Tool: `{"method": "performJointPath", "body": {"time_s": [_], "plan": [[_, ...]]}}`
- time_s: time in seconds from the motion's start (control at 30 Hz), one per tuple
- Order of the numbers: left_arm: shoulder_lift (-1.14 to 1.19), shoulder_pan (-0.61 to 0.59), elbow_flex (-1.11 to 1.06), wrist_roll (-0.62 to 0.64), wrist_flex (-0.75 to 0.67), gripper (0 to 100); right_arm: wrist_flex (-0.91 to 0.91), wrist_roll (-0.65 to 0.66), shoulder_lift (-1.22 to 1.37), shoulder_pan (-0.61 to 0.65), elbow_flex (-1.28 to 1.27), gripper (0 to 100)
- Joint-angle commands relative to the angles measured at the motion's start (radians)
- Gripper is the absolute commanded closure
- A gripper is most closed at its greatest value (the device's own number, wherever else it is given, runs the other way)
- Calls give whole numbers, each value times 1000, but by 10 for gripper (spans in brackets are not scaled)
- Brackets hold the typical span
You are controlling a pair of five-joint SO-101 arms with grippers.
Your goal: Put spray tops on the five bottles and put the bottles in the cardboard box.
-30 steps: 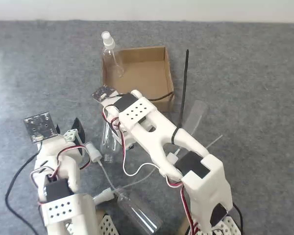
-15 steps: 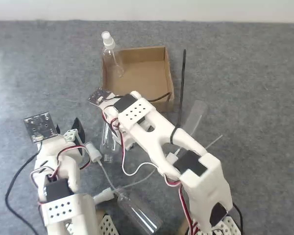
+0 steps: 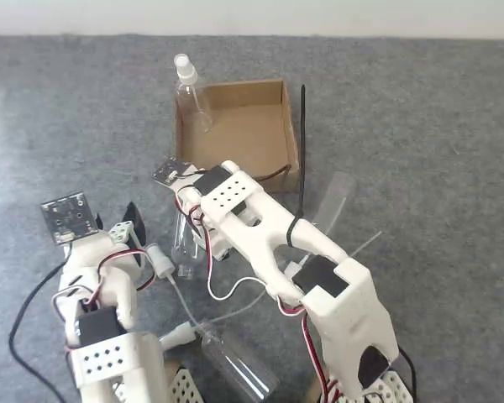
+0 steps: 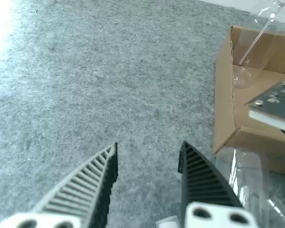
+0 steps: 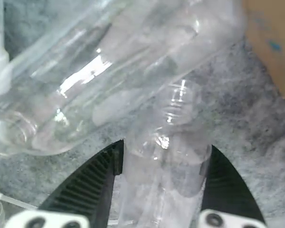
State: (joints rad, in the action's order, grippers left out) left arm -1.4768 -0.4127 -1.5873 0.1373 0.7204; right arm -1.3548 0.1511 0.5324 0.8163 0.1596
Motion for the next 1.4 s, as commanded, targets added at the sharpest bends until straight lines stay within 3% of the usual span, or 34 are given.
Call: {"method": "performJointPath", "body": {"time_s": [0.0,0.1,0.67,0.9,1.37], "plan": [[-12,5,5,-5,-18,797,15,6,-76,15,61,747],[-12,5,5,-5,-18,797,-8,6,-77,27,69,711],[-12,5,5,-5,-18,797,-81,6,-64,27,137,714],[-12,5,5,-5,-18,797,-68,11,-70,27,120,808],[-12,5,5,-5,-23,797,-79,12,-76,12,121,812]]}}
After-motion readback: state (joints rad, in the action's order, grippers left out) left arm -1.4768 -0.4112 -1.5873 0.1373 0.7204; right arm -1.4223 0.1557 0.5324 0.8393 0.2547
